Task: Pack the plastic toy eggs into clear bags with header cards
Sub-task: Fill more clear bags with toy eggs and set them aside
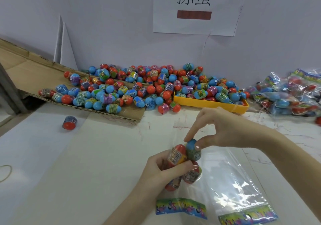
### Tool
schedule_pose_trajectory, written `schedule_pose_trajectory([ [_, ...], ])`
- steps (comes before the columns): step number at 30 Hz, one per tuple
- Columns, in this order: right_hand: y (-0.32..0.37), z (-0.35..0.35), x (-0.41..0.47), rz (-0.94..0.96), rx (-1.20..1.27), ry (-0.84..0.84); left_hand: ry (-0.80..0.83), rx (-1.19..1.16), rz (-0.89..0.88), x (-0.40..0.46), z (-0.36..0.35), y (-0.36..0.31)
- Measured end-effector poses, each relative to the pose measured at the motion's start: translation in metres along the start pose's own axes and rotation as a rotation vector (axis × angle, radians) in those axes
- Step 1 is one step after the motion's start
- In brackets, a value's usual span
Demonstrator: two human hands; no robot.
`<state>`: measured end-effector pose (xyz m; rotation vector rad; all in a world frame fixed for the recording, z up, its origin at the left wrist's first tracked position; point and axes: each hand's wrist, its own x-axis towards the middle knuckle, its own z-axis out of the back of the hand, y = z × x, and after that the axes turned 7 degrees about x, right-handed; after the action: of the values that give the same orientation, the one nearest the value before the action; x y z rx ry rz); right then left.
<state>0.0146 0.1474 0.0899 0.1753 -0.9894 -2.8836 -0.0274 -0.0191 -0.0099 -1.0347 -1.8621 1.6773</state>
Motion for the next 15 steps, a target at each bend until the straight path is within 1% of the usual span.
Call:
schedule_pose_trajectory([
  [4, 0.002, 0.000, -0.001, 0.004, -0.169, 0.040, -0.008, 0.029, 0.001, -0.001, -0.001, 0.001],
  [6, 0.002, 0.002, -0.001, -0.016, -0.180, 0.057, -0.017, 0.026, -0.008, 0.000, -0.001, 0.002],
  [8, 0.002, 0.004, -0.003, -0.015, -0.119, 0.032, -0.037, 0.005, -0.004, 0.000, -0.001, 0.003],
  [9, 0.001, 0.003, -0.005, 0.006, -0.056, -0.023, -0.052, -0.008, 0.000, 0.001, -0.001, 0.003],
  [10, 0.001, 0.001, -0.007, 0.040, 0.021, -0.121, -0.065, -0.016, 0.002, 0.001, -0.001, 0.002],
  [12, -0.003, -0.007, -0.011, 0.064, 0.200, -0.400, -0.077, -0.017, -0.002, -0.001, -0.003, 0.000],
  [13, -0.005, -0.013, -0.014, 0.031, 0.279, -0.511, -0.077, -0.013, -0.010, -0.003, -0.003, -0.001],
  [14, -0.006, -0.018, -0.015, -0.031, 0.355, -0.546, -0.074, -0.009, -0.021, -0.004, -0.003, -0.002],
  [15, -0.007, -0.024, -0.017, -0.107, 0.454, -0.493, -0.073, -0.006, -0.033, -0.005, -0.003, -0.002],
])
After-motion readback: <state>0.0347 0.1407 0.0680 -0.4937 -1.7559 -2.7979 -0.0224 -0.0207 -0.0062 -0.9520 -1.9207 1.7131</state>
